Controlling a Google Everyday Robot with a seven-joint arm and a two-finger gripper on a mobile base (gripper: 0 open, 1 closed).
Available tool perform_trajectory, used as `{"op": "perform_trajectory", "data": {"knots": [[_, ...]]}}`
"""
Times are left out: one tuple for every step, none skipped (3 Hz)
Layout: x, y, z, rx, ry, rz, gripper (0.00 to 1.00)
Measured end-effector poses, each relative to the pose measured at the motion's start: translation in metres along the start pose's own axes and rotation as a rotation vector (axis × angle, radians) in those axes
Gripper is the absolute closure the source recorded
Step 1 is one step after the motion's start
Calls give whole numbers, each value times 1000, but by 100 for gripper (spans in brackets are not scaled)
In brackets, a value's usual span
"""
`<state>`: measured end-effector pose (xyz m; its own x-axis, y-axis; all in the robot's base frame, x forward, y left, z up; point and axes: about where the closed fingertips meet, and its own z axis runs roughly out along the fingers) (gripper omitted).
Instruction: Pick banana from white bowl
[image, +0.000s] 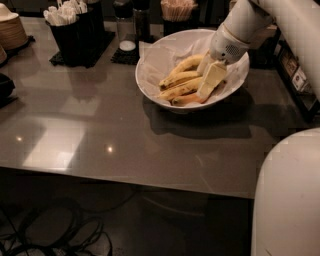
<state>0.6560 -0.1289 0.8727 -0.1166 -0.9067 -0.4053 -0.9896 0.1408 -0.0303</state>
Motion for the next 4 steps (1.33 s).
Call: {"op": "perform_trajectory", "data": {"knots": [[0, 0, 0, 0, 0, 1, 36], [4, 0, 4, -7, -2, 19, 43], [9, 1, 10, -21, 1, 38, 51], [10, 1, 12, -27, 1, 45, 46]]}}
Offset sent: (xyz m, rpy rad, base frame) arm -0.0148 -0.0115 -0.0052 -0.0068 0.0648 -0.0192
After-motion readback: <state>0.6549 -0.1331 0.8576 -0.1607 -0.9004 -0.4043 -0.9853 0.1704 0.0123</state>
